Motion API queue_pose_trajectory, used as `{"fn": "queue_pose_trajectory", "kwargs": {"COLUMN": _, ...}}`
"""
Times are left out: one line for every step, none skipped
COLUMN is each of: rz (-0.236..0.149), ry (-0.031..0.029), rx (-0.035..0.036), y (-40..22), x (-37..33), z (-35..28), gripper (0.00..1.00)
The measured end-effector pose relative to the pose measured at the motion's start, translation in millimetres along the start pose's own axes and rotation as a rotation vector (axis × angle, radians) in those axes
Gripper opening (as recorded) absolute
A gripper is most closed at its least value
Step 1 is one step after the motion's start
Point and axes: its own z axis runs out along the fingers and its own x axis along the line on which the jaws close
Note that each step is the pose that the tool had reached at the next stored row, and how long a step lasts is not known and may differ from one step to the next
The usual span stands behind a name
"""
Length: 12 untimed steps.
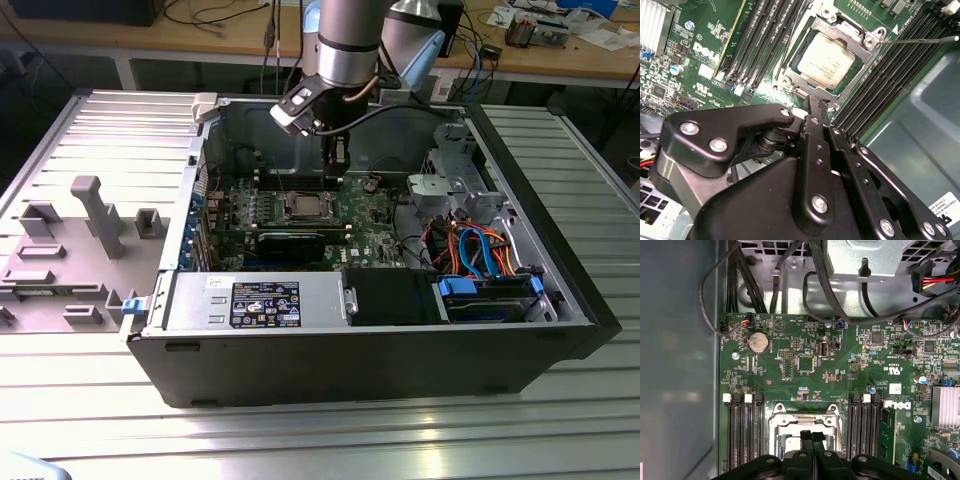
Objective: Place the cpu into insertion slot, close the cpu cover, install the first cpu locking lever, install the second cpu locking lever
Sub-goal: 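Close the cpu cover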
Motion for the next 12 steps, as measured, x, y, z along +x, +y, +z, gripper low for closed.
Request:
{"fn": "queue_pose_trajectory", "kwargs": {"rz": 0.0, "ry": 0.0, "rx": 0.0, "y": -0.1, "x": 0.0, "z": 0.7, "gripper": 0.11}}
{"fn": "queue_pose_trajectory", "kwargs": {"rz": 0.0, "ry": 0.0, "rx": 0.0, "y": -0.1, "x": 0.1, "z": 1.3, "gripper": 0.11}}
{"fn": "queue_pose_trajectory", "kwargs": {"rz": 0.0, "ry": -0.0001, "rx": 0.0, "y": -0.2, "x": 0.1, "z": 2.5, "gripper": 0.11}}
{"fn": "queue_pose_trajectory", "kwargs": {"rz": 0.0, "ry": 0.0, "rx": 0.0, "y": -0.2, "x": 0.1, "z": 3.1, "gripper": 0.11}}
{"fn": "queue_pose_trajectory", "kwargs": {"rz": 0.0, "ry": 0.0, "rx": 0.0, "y": -0.1, "x": 0.2, "z": 4.4, "gripper": 0.11}}
{"fn": "queue_pose_trajectory", "kwargs": {"rz": 0.0, "ry": -0.0001, "rx": 0.0001, "y": -0.1, "x": 0.2, "z": 5.0, "gripper": 0.11}}
{"fn": "queue_pose_trajectory", "kwargs": {"rz": 0.0, "ry": 0.0, "rx": 0.0, "y": -0.1, "x": 0.3, "z": 5.9, "gripper": 0.11}}
{"fn": "queue_pose_trajectory", "kwargs": {"rz": 0.0, "ry": 0.0, "rx": 0.0001, "y": -0.1, "x": 0.3, "z": 6.5, "gripper": 0.11}}
{"fn": "queue_pose_trajectory", "kwargs": {"rz": 0.0, "ry": 0.0, "rx": 0.0, "y": -0.1, "x": 0.3, "z": 7.0, "gripper": 0.11}}
{"fn": "queue_pose_trajectory", "kwargs": {"rz": 0.0, "ry": 0.0, "rx": 0.0, "y": 0.0, "x": 0.4, "z": 7.9, "gripper": 0.11}}
{"fn": "queue_pose_trajectory", "kwargs": {"rz": 0.0, "ry": -0.0001, "rx": 0.0, "y": 0.0, "x": 0.4, "z": 8.9, "gripper": 0.11}}
{"fn": "queue_pose_trajectory", "kwargs": {"rz": 0.0, "ry": 0.0, "rx": 0.0, "y": 0.0, "x": 0.5, "z": 10.1, "gripper": 0.11}}
